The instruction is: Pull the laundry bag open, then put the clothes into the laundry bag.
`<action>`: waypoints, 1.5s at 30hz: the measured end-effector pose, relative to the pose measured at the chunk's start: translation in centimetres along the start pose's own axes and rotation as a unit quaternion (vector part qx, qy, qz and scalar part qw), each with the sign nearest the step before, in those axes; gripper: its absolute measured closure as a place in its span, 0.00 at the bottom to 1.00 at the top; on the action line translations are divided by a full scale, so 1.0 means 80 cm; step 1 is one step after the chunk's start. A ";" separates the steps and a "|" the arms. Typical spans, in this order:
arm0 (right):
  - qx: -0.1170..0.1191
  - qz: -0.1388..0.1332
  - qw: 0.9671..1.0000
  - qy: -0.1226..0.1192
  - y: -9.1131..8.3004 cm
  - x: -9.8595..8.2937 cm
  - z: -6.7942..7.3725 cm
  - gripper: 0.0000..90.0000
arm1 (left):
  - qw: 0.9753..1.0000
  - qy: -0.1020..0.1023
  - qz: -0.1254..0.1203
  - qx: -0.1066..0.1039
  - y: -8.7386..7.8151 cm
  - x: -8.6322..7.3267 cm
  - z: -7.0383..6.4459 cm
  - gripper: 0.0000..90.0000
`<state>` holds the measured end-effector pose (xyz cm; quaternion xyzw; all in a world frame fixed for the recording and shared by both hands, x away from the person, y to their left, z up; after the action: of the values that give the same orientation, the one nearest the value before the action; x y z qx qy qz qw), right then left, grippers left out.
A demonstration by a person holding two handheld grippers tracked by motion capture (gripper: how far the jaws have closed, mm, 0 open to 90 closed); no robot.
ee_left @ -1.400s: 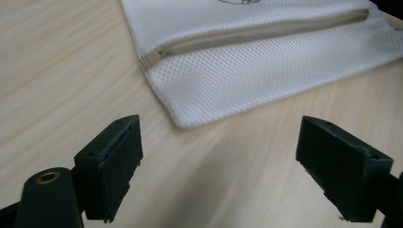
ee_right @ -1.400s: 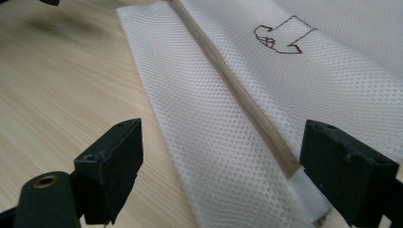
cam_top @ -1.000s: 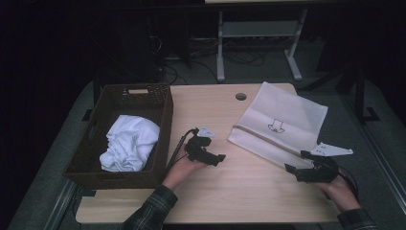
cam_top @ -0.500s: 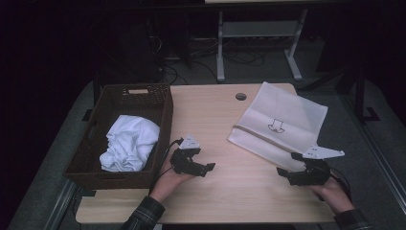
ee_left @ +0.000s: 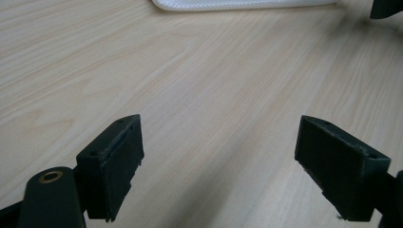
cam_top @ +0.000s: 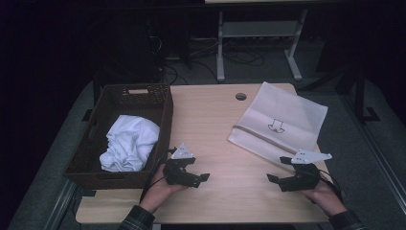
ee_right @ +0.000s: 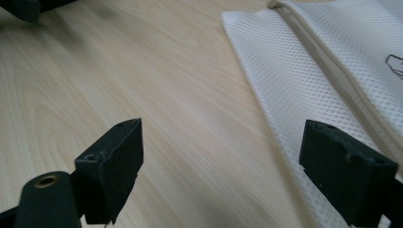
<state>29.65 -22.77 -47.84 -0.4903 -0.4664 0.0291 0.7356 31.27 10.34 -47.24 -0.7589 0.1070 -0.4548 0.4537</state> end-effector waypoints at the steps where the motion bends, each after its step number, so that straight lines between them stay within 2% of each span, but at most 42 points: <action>1: 0.001 0.000 1.000 -0.002 0.001 0.000 0.001 0.16 | 1.000 0.002 -0.001 -0.001 -0.002 0.000 -0.001 0.18; 9: 0.008 0.008 1.000 -0.014 0.007 0.001 0.011 0.16 | 1.000 0.017 0.001 -0.001 -0.009 0.003 -0.004 0.18; 14: 0.003 0.008 1.000 -0.014 0.009 0.001 0.013 0.18 | 1.000 0.015 -0.001 -0.003 -0.012 0.006 -0.003 0.18; 15: 0.006 0.008 1.000 -0.018 0.010 0.002 0.015 0.15 | 1.000 0.015 -0.002 -0.004 -0.013 0.007 -0.003 0.18; 20: 0.009 0.004 1.000 -0.019 0.009 0.004 0.018 0.15 | 1.000 0.017 0.002 -0.008 -0.016 0.011 -0.004 0.17; 24: 0.011 0.005 1.000 -0.019 0.009 0.005 0.019 0.15 | 1.000 0.012 -0.004 -0.016 -0.020 0.019 -0.004 0.17; 30: 0.013 0.006 1.000 -0.018 0.010 0.005 0.019 0.15 | 1.000 0.009 -0.007 -0.005 -0.030 0.030 0.001 0.17; 35: 0.014 0.007 1.000 -0.022 0.010 0.004 0.019 0.15 | 1.000 0.002 -0.013 -0.007 -0.037 0.040 0.005 0.17; 37: 0.014 0.007 1.000 -0.021 0.010 0.004 0.018 0.15 | 1.000 0.009 -0.009 -0.005 -0.039 0.043 0.005 0.17; 41: 0.014 0.005 1.000 -0.018 0.010 0.004 0.017 0.15 | 1.000 0.010 -0.006 -0.001 -0.046 0.050 0.008 0.17; 45: 0.014 0.005 1.000 -0.019 0.011 0.005 0.017 0.15 | 1.000 -0.003 -0.002 0.006 -0.052 0.050 0.016 0.17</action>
<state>29.30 -21.17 -48.12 -0.4816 -0.4779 0.0488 0.7330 33.46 11.14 -41.81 -0.7576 0.1017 -0.4543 0.4575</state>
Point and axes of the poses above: each handheld gripper's, and its own axes: y roughly forward along the jaws, x roughly out of its top, z roughly to its left, the point moved 5 cm from there along y, roughly forward along the jaws, and after that the axes turned 12 degrees about z, right-handed, at the moved point
